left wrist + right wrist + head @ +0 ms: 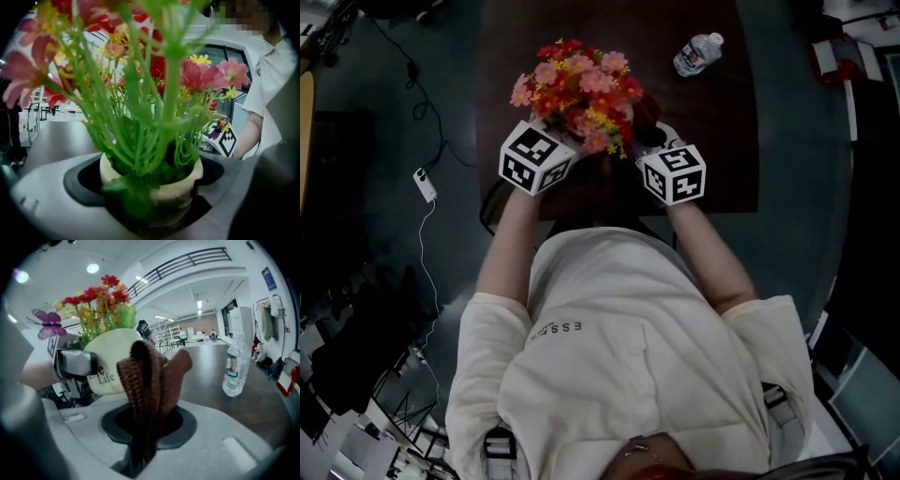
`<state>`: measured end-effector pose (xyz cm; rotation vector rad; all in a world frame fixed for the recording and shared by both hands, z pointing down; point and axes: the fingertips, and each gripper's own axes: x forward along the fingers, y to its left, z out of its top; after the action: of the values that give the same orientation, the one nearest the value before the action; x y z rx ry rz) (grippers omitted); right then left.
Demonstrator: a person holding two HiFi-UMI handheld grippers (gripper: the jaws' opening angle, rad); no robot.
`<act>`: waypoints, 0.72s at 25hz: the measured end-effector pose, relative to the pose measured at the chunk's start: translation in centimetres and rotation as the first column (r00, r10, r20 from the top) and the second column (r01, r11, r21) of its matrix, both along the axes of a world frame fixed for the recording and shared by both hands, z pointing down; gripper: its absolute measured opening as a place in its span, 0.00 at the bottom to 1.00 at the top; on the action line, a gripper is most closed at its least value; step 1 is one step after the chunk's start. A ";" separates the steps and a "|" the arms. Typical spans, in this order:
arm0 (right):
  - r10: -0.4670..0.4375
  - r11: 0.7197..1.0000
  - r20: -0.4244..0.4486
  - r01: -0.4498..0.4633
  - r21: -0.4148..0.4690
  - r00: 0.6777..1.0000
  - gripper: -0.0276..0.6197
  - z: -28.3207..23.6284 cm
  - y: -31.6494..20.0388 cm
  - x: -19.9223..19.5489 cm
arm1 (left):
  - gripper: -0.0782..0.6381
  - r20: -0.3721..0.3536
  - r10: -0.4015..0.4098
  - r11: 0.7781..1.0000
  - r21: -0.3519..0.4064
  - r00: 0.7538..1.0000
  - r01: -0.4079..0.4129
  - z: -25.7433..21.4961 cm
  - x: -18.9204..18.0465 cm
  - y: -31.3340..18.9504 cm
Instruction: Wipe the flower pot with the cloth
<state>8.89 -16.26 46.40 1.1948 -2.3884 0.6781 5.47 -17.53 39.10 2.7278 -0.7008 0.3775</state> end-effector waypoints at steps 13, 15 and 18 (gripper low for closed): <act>-0.178 0.977 0.049 0.171 0.126 0.983 0.12 -4.0 3.0 -5.6 | 0.90 -0.080 -0.087 0.996 -0.016 0.993 0.086 -4.1 0.4 -0.3; -0.198 0.973 0.059 0.189 0.132 0.978 0.12 -4.2 3.4 -6.3 | 0.90 -0.086 -0.089 0.996 -0.013 0.992 0.089 -4.4 0.5 -0.6; -0.234 0.965 0.070 0.223 0.137 0.970 0.12 -4.4 3.9 -7.6 | 0.90 -0.078 -0.085 0.996 0.006 0.993 0.085 -4.9 0.6 -0.9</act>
<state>1.33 -12.33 41.97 0.9324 -2.6237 0.5183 6.03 -18.45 34.21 2.6943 -0.7959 0.2477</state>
